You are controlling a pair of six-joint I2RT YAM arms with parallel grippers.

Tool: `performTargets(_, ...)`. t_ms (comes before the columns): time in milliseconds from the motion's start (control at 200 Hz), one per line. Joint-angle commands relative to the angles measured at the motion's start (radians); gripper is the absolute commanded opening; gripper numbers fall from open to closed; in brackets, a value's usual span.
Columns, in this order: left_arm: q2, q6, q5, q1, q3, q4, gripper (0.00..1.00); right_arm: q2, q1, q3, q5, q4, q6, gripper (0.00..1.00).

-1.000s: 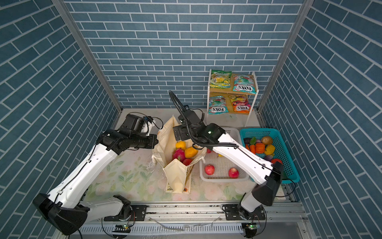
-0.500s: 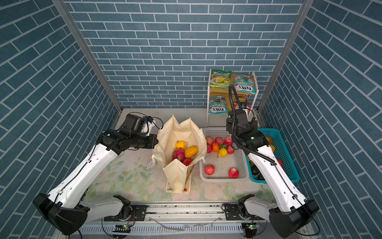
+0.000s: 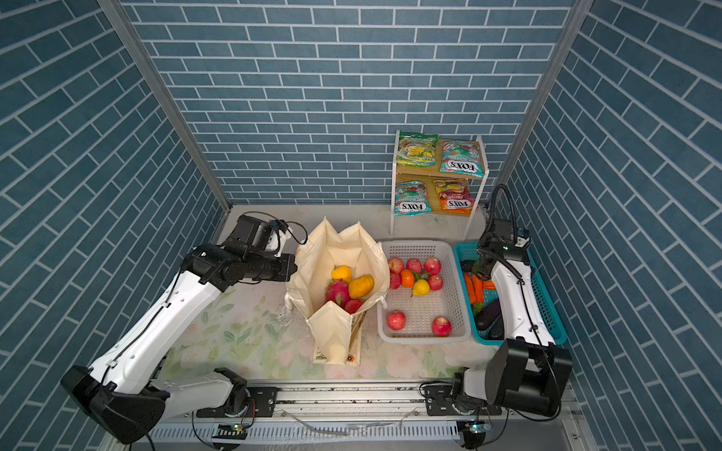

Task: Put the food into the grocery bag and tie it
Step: 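Raise the right gripper out of the bag and move it over the teal basket, then lower the right gripper onto the red tomato in the teal basket and close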

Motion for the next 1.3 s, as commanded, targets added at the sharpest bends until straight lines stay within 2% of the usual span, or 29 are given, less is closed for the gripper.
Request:
performTargets(0,-0.009,0.005,-0.004,-0.009,0.028,-0.030,0.00,0.022,-0.073,-0.037,-0.039,0.008,0.039,0.89)
performTargets(440,-0.014,0.007,0.001,-0.012,0.032,-0.026,0.00,0.039,-0.257,-0.181,-0.133,0.119,0.053,0.86)
performTargets(605,-0.015,0.011,-0.001,-0.013,0.035,-0.031,0.00,0.083,-0.268,-0.178,-0.153,0.132,0.064,0.88)
performTargets(700,-0.015,0.011,-0.001,-0.012,0.035,-0.031,0.00,0.108,-0.270,-0.176,-0.124,0.135,0.080,0.91)
performTargets(1296,0.004,0.013,0.008,-0.012,0.039,-0.013,0.00,0.223,-0.301,-0.144,-0.109,0.163,0.106,0.96)
